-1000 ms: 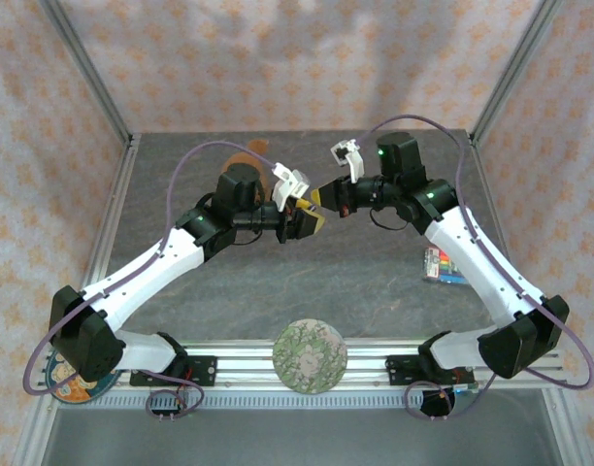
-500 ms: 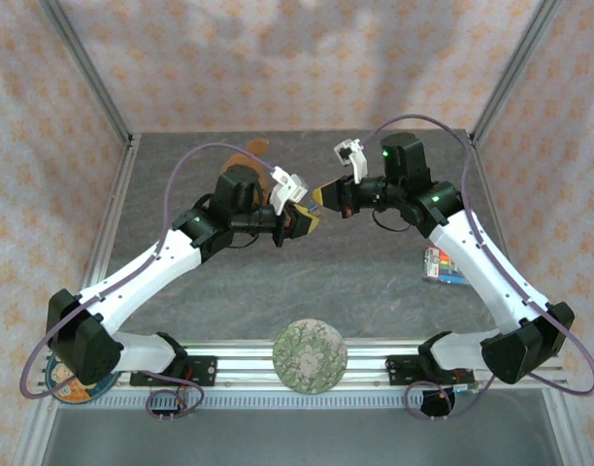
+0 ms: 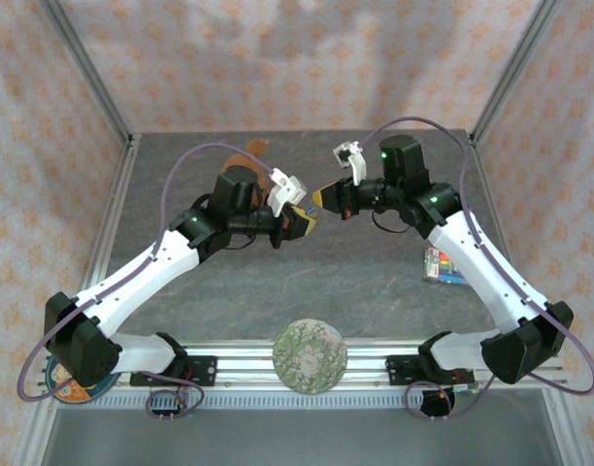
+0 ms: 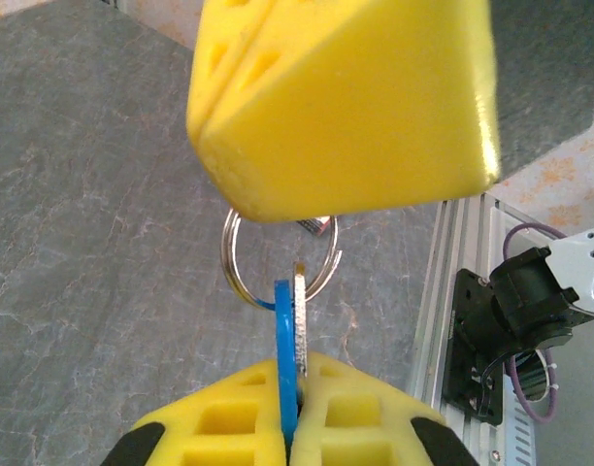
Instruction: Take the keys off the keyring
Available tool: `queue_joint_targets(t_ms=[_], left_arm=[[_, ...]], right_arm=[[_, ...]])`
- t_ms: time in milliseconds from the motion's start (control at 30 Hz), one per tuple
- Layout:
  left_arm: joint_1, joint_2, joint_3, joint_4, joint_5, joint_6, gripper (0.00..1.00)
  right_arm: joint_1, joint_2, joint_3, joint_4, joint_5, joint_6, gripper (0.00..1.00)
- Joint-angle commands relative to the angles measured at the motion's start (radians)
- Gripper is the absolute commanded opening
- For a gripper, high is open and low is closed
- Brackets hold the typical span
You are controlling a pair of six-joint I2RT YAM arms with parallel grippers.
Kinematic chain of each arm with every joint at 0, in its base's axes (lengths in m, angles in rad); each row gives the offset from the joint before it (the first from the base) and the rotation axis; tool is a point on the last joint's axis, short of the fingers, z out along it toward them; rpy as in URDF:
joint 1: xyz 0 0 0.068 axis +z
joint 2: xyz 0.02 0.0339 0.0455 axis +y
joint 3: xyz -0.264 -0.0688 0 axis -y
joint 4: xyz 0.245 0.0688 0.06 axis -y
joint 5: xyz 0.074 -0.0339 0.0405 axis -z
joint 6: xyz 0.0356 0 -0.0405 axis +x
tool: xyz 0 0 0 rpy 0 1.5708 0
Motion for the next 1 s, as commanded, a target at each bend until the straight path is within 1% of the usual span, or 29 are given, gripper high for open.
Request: queue_joint_targets(t_ms=[0,133,167,200,300,367,433,600,700,767,867,967], left_arm=[[-0.004,-0.020,0.037,-0.026,-0.005,0.009,0.09],[-0.004,-0.019,0.038,-0.028,-0.005,0.012,0.13],[-0.004,-0.018,0.037,-0.027,-0.003,0.013,0.16],[-0.004,-0.017,0.037,-0.027,-0.003,0.013,0.17],[-0.005,-0.015,0.036,-0.028,-0.003,0.012,0.17],[-0.004,-0.014,0.035,-0.027,0.006,0.012,0.10],[-0.004,-0.014,0.033,-0.025,0.003,0.009,0.09],[-0.004,-0.020,0.030,-0.023,-0.016,0.013,0.01],[-0.004,-0.022,0.039,-0.034,-0.069,0.006,0.00],[-0.004,-0.012,0.067,-0.076,-0.103,0.007,0.00],[-0.004,0.025,0.134,-0.169,-0.141,0.003,0.00],[-0.004,0.080,0.208,-0.272,-0.175,-0.003,0.00]], right_arm=[[-0.005,-0.015,0.001,0.042,-0.005,0.006,0.00],[-0.005,-0.015,0.001,0.040,0.000,0.005,0.00],[-0.005,-0.015,0.001,0.040,0.000,0.004,0.00],[-0.005,-0.016,0.002,0.040,-0.001,0.005,0.00],[-0.005,-0.016,0.006,0.041,-0.002,0.005,0.00],[-0.005,-0.016,0.007,0.040,-0.003,0.007,0.00],[-0.005,-0.016,0.007,0.040,-0.003,0.006,0.00],[-0.005,-0.016,0.006,0.041,-0.003,0.007,0.00],[-0.005,-0.016,0.000,0.044,0.007,0.009,0.00],[-0.005,-0.017,-0.009,0.057,0.036,0.029,0.01],[-0.023,-0.018,-0.029,0.098,0.115,0.099,0.25],[-0.065,-0.020,-0.061,0.163,0.137,0.178,0.37]])
